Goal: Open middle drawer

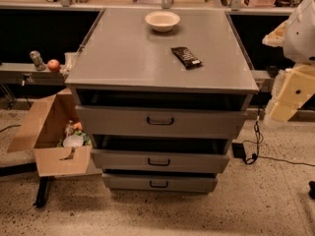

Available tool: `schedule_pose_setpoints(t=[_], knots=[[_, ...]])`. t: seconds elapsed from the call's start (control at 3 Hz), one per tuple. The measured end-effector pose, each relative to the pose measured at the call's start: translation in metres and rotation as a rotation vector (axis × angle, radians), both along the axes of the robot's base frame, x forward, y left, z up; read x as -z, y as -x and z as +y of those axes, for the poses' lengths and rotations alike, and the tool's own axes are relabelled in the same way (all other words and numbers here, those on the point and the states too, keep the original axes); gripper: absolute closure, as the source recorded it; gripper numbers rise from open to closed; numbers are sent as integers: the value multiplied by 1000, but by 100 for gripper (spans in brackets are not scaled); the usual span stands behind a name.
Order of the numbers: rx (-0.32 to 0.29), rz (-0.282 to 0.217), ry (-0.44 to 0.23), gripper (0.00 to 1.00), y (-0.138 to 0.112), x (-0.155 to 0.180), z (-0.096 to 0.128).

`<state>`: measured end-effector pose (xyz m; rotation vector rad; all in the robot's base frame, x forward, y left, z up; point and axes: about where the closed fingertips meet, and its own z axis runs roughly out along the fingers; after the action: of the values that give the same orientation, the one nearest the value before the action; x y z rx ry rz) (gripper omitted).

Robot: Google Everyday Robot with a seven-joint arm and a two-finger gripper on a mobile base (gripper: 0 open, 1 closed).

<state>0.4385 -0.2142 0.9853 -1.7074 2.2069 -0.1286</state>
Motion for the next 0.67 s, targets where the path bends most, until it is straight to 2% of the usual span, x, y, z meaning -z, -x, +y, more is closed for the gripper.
schedule_pose_setpoints(t=[0.33,0.67], knots=[[0,0,0,0,0,0,0],[-43,32,5,0,1,34,5]])
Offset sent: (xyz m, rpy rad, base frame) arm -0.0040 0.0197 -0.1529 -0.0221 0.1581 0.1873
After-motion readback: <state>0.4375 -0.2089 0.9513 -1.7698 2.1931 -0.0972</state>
